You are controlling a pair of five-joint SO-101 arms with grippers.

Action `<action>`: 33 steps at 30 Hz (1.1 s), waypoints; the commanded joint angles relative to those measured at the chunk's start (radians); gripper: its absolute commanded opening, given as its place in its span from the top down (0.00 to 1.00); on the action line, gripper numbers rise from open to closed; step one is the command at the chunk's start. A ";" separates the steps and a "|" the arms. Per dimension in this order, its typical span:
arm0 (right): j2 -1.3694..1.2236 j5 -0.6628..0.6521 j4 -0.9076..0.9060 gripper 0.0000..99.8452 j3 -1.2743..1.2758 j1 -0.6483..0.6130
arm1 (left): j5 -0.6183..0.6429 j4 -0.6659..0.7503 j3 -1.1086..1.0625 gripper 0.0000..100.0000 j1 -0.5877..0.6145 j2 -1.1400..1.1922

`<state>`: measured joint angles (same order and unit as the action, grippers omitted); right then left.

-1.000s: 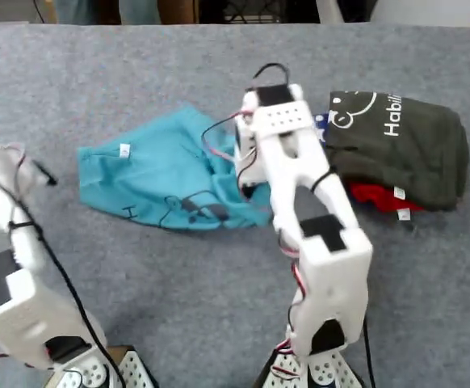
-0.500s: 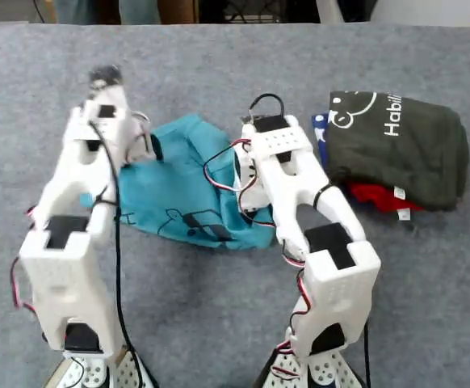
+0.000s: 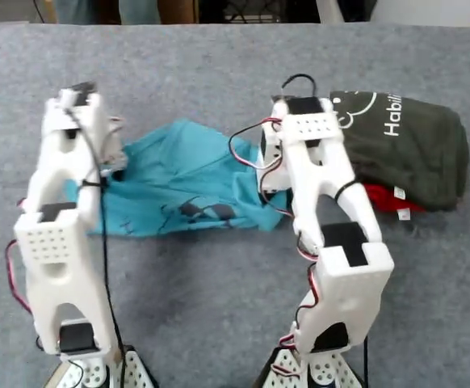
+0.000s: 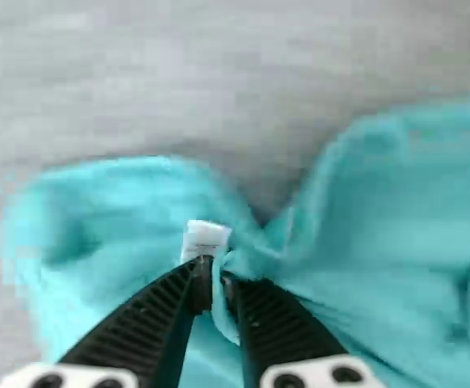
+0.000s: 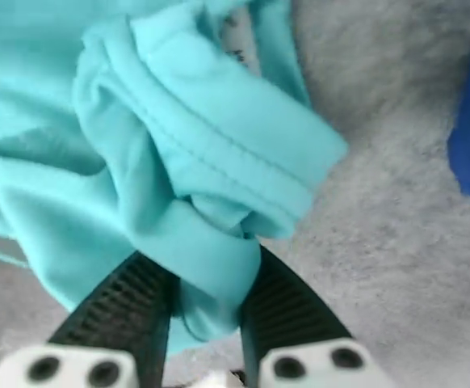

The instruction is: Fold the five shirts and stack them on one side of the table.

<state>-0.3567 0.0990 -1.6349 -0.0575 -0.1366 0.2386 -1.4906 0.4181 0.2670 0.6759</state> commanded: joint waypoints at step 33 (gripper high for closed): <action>-0.065 -0.285 0.568 0.98 0.231 0.015 | 0.184 -0.063 0.117 0.97 -0.239 -0.213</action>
<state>-0.4089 -0.1772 -1.1761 0.1327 -0.1381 0.3475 -1.6088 0.4856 0.0767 0.4718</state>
